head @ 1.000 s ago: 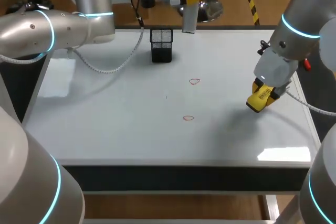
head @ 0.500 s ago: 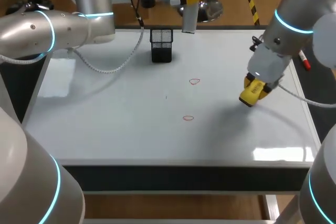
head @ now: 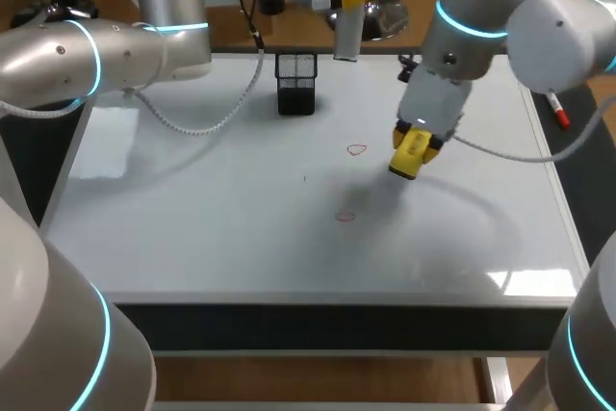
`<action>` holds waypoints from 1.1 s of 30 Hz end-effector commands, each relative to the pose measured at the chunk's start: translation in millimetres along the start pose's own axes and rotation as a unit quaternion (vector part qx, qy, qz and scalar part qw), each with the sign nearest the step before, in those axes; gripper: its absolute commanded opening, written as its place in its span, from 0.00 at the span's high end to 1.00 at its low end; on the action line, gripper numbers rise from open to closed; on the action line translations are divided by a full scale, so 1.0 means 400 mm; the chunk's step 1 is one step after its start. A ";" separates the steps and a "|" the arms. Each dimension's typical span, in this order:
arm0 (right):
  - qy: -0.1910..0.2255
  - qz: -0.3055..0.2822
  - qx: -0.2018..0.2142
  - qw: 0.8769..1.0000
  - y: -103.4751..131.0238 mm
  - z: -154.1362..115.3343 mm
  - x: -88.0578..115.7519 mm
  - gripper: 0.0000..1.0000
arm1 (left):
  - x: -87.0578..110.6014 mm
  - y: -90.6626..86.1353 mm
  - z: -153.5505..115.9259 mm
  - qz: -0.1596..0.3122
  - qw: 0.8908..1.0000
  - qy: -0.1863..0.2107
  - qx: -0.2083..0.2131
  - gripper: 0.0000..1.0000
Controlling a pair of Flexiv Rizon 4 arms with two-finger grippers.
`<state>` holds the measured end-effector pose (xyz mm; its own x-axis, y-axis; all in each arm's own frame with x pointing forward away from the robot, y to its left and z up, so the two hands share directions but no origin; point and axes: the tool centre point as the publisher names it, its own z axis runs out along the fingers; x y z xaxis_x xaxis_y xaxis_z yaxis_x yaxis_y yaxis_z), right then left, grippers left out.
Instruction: Pick up the inspection probe, press it on each red-marked spot on the whiteboard one by one, put down the probe, pick up the eraser, and wipe off all the red marks.
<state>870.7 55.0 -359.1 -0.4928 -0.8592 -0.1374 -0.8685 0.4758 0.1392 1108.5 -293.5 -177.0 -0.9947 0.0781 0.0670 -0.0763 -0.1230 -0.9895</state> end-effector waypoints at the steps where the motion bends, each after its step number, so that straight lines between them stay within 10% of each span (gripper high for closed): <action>1: 0.056 -0.024 -0.006 0.998 0.001 0.020 -0.079 1.00 | -0.003 -0.004 0.000 -0.001 1.000 0.001 -0.001 1.00; 33: 0.138 -0.174 -0.038 0.974 0.011 0.138 -0.297 1.00 | -0.003 -0.004 0.000 -0.001 1.000 0.001 -0.001 1.00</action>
<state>915.6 165.3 -392.7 -0.1515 -0.9879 -0.0323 -0.9703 0.1424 0.1955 1108.6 -293.4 -177.1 -0.9947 0.0783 0.0670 -0.0764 -0.1229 -0.9895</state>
